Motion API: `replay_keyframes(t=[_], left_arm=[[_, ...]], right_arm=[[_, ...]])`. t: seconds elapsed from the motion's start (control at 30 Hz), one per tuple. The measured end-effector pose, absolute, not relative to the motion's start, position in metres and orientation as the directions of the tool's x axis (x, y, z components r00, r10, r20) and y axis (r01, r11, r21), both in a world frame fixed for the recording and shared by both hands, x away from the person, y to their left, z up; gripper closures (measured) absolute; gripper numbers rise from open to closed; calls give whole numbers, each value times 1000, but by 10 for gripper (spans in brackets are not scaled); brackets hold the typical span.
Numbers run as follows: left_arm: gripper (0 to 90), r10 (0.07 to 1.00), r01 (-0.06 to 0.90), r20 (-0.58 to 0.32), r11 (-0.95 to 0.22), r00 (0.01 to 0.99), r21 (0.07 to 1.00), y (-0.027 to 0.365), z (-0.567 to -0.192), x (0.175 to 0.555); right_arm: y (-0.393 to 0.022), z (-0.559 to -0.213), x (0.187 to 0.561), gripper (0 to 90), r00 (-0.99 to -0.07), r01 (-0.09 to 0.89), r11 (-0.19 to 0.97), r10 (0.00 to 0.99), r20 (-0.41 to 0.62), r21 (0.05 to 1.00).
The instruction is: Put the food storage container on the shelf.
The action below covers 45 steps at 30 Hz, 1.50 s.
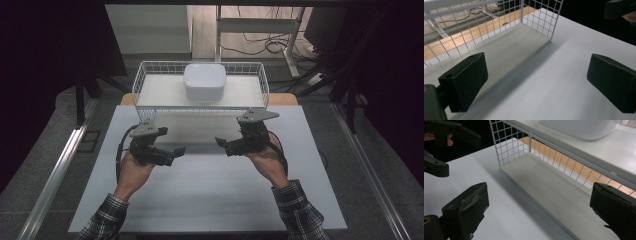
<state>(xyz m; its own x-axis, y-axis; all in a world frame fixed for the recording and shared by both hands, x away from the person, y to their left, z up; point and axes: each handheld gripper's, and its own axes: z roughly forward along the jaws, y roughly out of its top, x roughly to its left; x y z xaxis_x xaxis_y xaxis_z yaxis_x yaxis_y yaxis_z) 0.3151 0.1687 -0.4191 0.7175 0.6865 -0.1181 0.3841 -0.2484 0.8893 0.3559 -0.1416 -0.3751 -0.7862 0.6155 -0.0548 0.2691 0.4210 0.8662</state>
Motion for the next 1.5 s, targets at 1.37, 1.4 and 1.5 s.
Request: replay_keyframes(t=[1.37, 1.4, 1.5], left_arm=[[33, 689, 428, -122, -292, 714, 855, 166, -480, 260], [33, 691, 428, -122, -291, 712, 856, 168, -480, 259], [34, 697, 433, -127, -282, 706, 856, 172, -482, 253]], right_arm=[[-161, -441, 312, 0, -807, 289, 450, 589, -38, 845], [-162, -442, 311, 0, -805, 292, 450, 593, -38, 844], [-167, -442, 308, 0, -799, 297, 445, 600, -34, 845]])
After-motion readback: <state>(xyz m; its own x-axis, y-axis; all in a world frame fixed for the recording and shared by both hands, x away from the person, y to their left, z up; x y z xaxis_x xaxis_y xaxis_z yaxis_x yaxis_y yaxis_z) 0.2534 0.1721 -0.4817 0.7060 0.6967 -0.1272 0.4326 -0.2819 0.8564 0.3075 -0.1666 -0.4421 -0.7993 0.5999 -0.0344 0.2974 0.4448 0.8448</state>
